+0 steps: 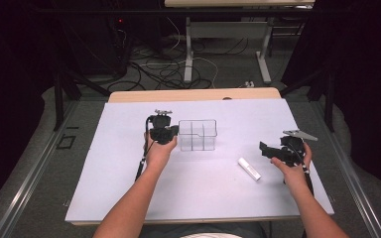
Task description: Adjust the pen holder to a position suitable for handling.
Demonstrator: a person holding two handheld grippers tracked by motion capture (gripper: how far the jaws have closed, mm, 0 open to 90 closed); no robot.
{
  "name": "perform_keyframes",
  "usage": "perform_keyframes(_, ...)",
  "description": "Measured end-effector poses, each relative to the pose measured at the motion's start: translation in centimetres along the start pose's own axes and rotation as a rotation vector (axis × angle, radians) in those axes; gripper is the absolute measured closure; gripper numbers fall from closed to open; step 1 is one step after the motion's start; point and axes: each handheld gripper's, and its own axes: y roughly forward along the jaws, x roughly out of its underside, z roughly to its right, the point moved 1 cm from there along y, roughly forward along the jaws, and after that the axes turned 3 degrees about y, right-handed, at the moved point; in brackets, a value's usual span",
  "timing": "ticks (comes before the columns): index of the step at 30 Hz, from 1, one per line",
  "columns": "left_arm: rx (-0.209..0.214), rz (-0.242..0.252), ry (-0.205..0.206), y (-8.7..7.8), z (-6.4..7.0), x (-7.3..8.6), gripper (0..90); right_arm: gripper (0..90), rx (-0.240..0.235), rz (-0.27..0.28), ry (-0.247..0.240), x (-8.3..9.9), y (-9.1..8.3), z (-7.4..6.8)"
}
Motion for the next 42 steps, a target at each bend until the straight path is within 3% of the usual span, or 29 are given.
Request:
perform_keyframes(17,0.012,-0.021,0.004,-0.2,-0.6,-0.1,79.2,0.7,-0.001,-0.005,-0.008,0.1,0.0,0.1)
perform_keyframes(27,0.02,0.004,0.006,-0.9,-0.9,-0.1,70.5,3.2,0.003,-0.005,-0.007,0.0,-0.1,0.1)
perform_keyframes(32,0.034,0.003,0.01,-1.4,-1.1,0.0,65.1,13.1,0.001,-0.006,-0.006,-0.1,-0.3,0.1)
perform_keyframes(42,0.054,0.029,-0.009,-2.8,-1.6,0.5,55.4,17.4,-0.006,0.004,-0.034,-0.2,-0.5,-0.1)
